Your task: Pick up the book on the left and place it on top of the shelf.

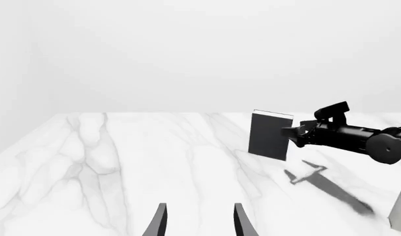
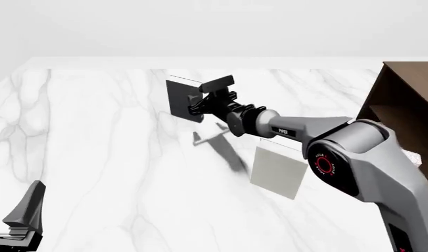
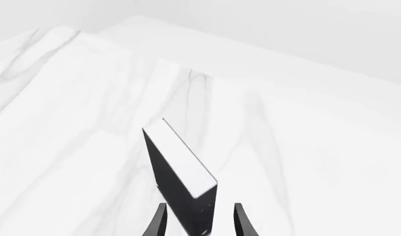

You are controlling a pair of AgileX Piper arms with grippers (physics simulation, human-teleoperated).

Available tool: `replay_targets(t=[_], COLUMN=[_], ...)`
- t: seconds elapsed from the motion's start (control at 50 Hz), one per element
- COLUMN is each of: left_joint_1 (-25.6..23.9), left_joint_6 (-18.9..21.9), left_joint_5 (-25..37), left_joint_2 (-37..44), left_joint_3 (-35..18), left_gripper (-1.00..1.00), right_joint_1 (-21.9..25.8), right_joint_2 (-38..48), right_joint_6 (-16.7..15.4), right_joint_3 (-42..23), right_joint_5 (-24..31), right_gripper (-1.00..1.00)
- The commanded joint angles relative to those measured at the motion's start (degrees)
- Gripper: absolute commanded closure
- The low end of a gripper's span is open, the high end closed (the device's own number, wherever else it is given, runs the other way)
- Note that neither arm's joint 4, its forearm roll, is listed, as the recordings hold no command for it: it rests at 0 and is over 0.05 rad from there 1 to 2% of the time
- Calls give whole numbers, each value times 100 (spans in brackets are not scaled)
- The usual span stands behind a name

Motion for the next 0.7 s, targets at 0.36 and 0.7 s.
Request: replay_targets(t=[0.36, 0.7], left_joint_1=[0, 0], left_joint_6=[0, 0], left_joint_5=[0, 0], left_joint_2=[0, 0], left_joint_3=[0, 0], left_gripper=[-100, -100], right_joint_1=[-13, 13], right_joint_2=[445, 683], right_joint_6=[78, 74], right_joint_3=[-455, -850], right_joint_5=[125, 270], right_gripper=[-100, -100])
